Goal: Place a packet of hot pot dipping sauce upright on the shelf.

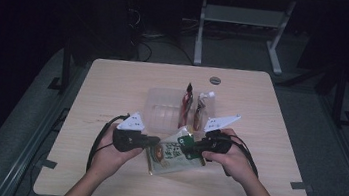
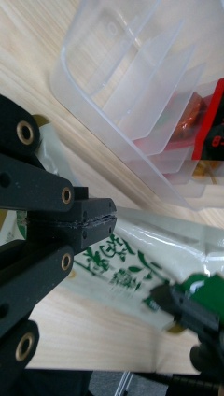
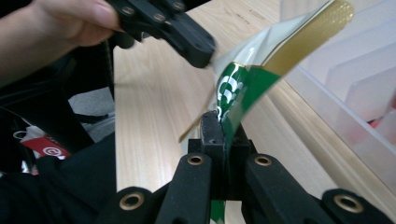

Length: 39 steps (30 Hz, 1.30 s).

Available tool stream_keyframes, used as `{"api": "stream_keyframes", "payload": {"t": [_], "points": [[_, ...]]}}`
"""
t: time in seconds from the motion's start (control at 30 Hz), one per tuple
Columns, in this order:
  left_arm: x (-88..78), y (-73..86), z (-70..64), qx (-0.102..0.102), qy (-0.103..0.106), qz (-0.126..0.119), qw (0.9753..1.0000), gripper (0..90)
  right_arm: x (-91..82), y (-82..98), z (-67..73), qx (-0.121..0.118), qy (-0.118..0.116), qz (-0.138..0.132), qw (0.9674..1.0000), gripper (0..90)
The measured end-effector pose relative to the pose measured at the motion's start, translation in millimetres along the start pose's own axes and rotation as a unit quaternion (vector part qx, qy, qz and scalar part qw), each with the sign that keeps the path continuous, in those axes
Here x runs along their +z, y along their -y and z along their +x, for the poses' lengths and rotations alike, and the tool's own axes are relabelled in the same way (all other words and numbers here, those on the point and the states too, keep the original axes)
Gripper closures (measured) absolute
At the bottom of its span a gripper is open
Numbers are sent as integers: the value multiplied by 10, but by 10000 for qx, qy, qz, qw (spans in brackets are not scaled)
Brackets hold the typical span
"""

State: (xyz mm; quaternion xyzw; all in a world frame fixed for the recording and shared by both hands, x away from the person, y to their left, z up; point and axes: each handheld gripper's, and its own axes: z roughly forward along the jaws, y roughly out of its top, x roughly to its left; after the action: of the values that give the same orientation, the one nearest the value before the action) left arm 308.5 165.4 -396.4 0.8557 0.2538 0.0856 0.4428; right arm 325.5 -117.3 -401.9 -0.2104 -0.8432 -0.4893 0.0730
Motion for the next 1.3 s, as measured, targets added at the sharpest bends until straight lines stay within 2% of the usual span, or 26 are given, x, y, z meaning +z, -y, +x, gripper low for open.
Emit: {"api": "stream_keyframes", "payload": {"t": [0.13, 0.33, 0.43, 0.67, 0.7, 0.73, 0.8, 0.87, 0.97, 1.13, 1.3], "points": [[69, -33, 38, -62, 66, 42, 9999, 900, 8, -35, 24, -7, -202, -105, 9997, 900], [197, -126, 9, -64, 332, 35, 9994, 900, 5, -97, 74, -76, -411, -226, 9989, 900], [260, -157, -28, -105, 533, 6, 9985, 900, -6, -127, 84, -91, -451, -264, 9986, 900], [321, -178, -103, 20, 885, 65, 9960, 900, 5, -162, 81, -178, -450, -296, 9984, 900], [315, -175, -123, -23, 872, 88, 9961, 900, -2, -162, 81, -174, -438, -293, 9985, 900], [302, -172, -125, 69, 782, 108, 9969, 900, -15, -163, 77, -178, -415, -335, 9984, 900], [256, -152, -114, 3, 773, 57, 9970, 900, -46, -164, 77, -172, -389, -360, 9984, 900], [189, -129, -90, 71, 730, 71, 9973, 900, -71, -159, 77, -156, -357, -380, 9985, 900], [88, -76, -94, 31, 695, 40, 9976, 897, -79, -157, 89, -180, -324, -361, 9987, 900], [-99, 68, -98, 36, 587, 119, 9982, 807, -80, -191, 123, -240, -366, -357, 9984, 900], [-214, 271, -23, -147, 441, 303, 9985, 619, -93, -236, 114, -249, -416, -452, 9978, 900]]}}
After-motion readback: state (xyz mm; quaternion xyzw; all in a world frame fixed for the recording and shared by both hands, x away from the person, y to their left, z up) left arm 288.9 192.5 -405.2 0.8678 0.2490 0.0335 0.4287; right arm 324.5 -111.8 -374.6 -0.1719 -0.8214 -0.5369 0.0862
